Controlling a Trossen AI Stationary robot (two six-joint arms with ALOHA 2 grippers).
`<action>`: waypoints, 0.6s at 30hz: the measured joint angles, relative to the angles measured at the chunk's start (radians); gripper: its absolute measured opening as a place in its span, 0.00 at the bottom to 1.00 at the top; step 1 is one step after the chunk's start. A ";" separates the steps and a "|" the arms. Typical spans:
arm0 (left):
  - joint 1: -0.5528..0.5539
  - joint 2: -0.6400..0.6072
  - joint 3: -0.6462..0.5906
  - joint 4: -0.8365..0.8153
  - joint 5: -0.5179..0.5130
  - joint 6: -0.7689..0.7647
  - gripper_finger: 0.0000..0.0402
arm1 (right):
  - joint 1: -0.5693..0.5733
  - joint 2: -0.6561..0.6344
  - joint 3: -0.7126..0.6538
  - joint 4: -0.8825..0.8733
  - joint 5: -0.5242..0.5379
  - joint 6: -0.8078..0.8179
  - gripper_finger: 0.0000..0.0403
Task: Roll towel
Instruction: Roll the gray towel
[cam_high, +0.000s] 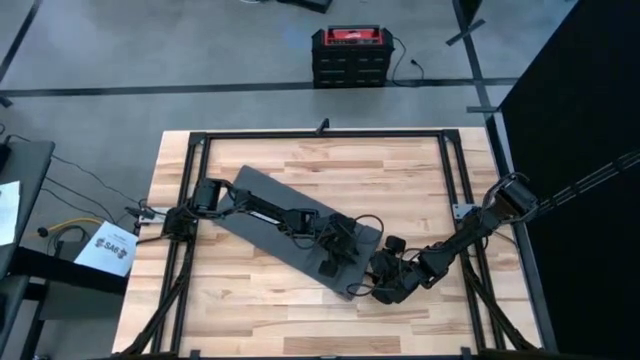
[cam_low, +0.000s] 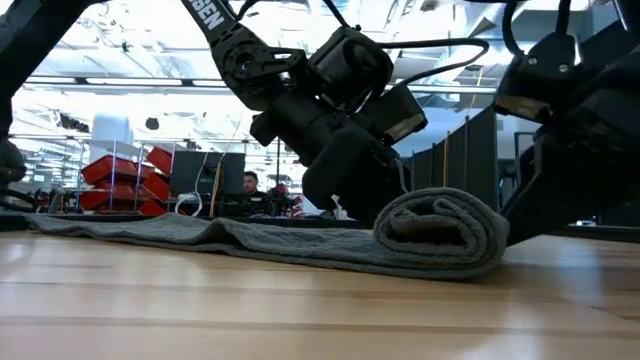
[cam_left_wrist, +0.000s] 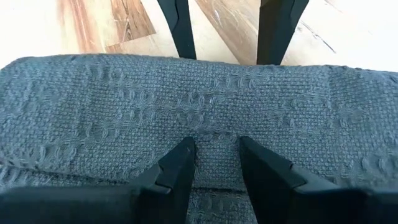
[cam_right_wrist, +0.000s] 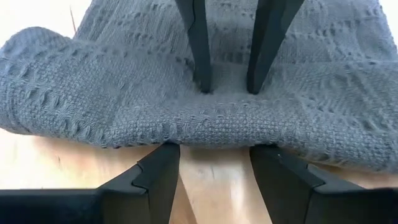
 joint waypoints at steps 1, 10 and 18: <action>0.000 -0.001 0.000 0.000 0.000 0.000 0.29 | -0.004 -0.002 0.000 0.001 0.001 -0.007 0.46; -0.001 -0.009 -0.001 -0.002 -0.004 -0.002 0.29 | -0.012 -0.002 0.047 -0.010 0.022 -0.083 0.46; -0.001 -0.009 -0.001 0.000 -0.002 -0.002 0.29 | 0.007 -0.004 0.055 -0.098 0.004 -0.003 0.46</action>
